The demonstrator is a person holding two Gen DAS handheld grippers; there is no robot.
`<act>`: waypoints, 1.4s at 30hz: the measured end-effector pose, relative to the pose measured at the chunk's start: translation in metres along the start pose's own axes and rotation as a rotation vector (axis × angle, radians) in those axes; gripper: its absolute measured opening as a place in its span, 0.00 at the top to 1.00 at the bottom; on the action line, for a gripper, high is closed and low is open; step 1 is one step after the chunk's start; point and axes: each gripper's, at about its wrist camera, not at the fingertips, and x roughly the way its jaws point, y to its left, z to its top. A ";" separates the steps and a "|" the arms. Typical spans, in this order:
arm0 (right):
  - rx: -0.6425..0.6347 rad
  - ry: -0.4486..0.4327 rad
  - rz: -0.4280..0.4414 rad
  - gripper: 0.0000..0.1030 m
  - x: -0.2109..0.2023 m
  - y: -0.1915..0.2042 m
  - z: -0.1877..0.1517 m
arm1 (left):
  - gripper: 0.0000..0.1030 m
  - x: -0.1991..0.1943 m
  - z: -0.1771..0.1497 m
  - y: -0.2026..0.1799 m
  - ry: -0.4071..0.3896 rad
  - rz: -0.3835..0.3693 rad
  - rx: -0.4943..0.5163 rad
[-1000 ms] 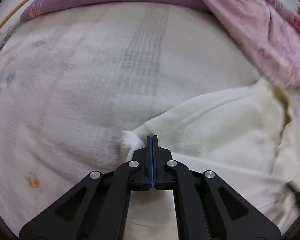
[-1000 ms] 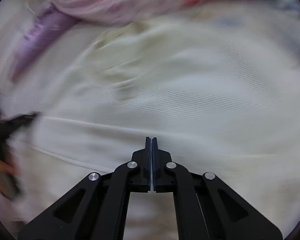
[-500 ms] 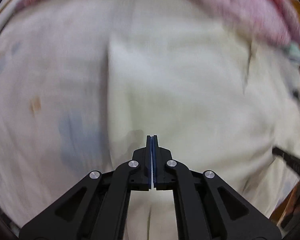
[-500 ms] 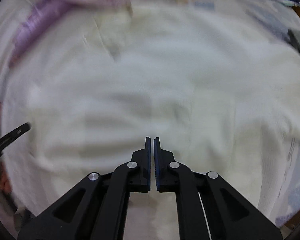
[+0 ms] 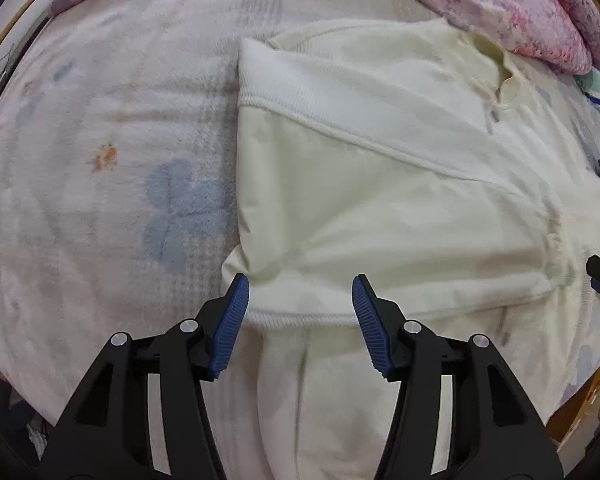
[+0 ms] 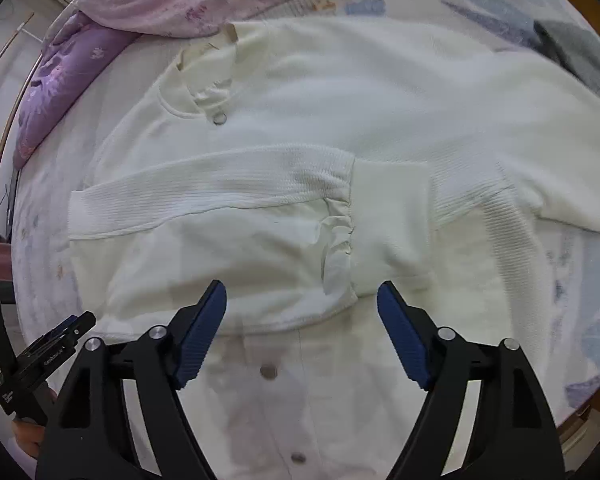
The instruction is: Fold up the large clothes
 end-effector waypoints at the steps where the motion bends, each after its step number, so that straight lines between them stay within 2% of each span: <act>1: -0.007 -0.001 0.014 0.27 -0.010 0.003 -0.001 | 0.46 -0.007 0.000 -0.002 -0.002 0.000 -0.005; 5: -0.072 0.012 0.014 0.21 -0.040 -0.005 0.005 | 0.46 -0.041 -0.007 -0.015 -0.026 0.026 -0.012; 10: -0.114 0.043 0.067 0.20 -0.073 -0.003 0.004 | 0.46 -0.086 -0.033 -0.029 -0.049 0.046 -0.037; 14: -0.179 0.054 0.068 0.19 -0.101 0.002 -0.004 | 0.43 -0.122 -0.051 -0.045 -0.075 0.048 -0.078; 21: -0.135 0.038 0.080 0.17 -0.142 -0.011 -0.033 | 0.43 -0.156 -0.077 -0.075 -0.085 0.008 -0.082; 24: -0.074 0.020 0.060 0.17 -0.153 -0.024 -0.046 | 0.43 -0.165 -0.086 -0.093 -0.097 -0.017 -0.036; 31: 0.099 -0.065 -0.004 0.17 -0.184 -0.069 -0.071 | 0.43 -0.176 -0.100 -0.148 -0.122 -0.048 0.147; 37: 0.175 -0.109 -0.068 0.17 -0.202 -0.113 -0.075 | 0.43 -0.181 -0.105 -0.205 -0.129 -0.093 0.264; 42: 0.218 -0.144 -0.102 0.16 -0.211 -0.158 -0.068 | 0.43 -0.176 -0.105 -0.253 -0.124 -0.098 0.320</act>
